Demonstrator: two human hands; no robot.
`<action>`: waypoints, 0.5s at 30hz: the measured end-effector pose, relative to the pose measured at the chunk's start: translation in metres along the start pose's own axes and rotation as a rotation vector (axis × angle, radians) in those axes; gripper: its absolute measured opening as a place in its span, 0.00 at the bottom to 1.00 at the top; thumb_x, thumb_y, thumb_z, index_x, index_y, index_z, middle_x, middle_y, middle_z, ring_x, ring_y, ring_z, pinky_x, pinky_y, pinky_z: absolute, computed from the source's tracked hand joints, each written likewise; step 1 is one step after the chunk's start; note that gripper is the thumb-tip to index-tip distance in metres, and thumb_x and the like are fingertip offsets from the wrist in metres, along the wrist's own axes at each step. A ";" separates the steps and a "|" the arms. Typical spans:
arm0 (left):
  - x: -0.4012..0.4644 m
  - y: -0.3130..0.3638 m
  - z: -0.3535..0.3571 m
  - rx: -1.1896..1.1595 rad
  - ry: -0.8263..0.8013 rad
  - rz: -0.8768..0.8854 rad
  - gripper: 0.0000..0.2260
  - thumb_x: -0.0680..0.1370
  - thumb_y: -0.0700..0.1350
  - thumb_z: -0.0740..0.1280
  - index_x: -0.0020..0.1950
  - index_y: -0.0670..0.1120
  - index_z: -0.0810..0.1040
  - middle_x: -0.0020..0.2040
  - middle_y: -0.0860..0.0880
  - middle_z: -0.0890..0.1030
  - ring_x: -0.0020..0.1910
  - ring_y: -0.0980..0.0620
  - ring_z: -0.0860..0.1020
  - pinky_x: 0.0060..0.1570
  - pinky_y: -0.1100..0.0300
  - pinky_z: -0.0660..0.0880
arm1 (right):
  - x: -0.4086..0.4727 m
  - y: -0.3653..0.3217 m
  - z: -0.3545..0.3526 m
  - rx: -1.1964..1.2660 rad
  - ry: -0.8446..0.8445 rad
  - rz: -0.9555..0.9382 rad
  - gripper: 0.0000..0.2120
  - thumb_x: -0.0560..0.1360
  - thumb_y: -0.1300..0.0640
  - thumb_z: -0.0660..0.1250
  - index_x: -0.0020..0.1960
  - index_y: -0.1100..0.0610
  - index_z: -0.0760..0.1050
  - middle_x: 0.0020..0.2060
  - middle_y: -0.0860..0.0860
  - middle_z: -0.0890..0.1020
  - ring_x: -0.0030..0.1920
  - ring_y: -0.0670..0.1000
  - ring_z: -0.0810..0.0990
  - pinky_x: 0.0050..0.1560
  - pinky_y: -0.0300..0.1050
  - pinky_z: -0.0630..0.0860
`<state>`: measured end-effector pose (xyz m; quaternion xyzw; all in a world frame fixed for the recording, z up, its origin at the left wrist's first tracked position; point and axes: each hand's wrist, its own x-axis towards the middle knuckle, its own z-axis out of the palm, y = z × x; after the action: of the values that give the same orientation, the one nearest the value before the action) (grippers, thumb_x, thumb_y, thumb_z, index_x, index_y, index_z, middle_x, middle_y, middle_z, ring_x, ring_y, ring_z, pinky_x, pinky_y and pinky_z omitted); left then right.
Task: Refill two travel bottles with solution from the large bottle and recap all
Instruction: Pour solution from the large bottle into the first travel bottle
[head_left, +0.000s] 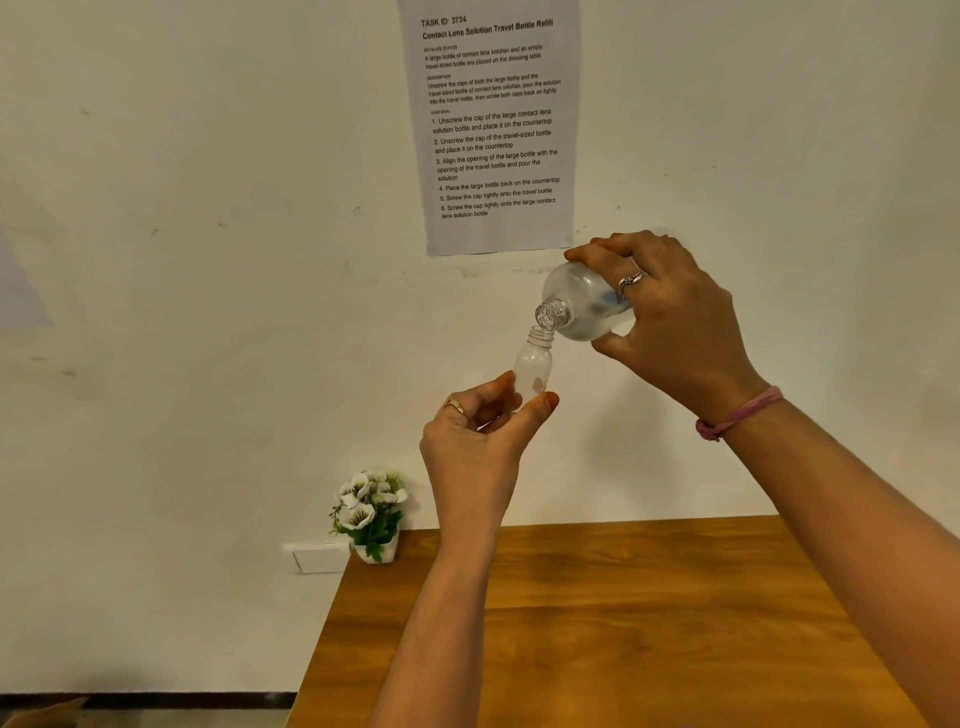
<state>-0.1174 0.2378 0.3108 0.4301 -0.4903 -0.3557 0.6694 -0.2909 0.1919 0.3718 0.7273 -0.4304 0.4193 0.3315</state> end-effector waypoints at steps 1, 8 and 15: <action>0.000 0.000 0.000 -0.001 0.002 0.002 0.15 0.64 0.45 0.79 0.48 0.53 0.81 0.44 0.54 0.83 0.42 0.64 0.81 0.39 0.72 0.76 | 0.000 0.000 0.000 -0.002 0.002 -0.006 0.30 0.64 0.56 0.77 0.64 0.56 0.73 0.57 0.57 0.78 0.56 0.60 0.76 0.46 0.51 0.78; 0.000 -0.001 0.000 0.004 0.011 0.009 0.15 0.64 0.46 0.79 0.48 0.54 0.80 0.44 0.55 0.83 0.42 0.64 0.81 0.39 0.73 0.76 | 0.002 0.001 0.001 -0.011 0.006 -0.021 0.31 0.63 0.57 0.78 0.64 0.57 0.73 0.56 0.58 0.78 0.55 0.60 0.77 0.46 0.51 0.78; 0.000 -0.001 0.000 -0.010 0.007 0.005 0.15 0.64 0.45 0.79 0.48 0.53 0.81 0.43 0.54 0.83 0.41 0.63 0.81 0.39 0.72 0.76 | 0.002 0.000 0.000 -0.013 0.010 -0.029 0.32 0.62 0.58 0.78 0.64 0.57 0.73 0.55 0.58 0.79 0.54 0.61 0.76 0.44 0.52 0.78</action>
<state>-0.1174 0.2371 0.3098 0.4267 -0.4871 -0.3552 0.6742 -0.2900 0.1913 0.3736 0.7293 -0.4208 0.4153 0.3443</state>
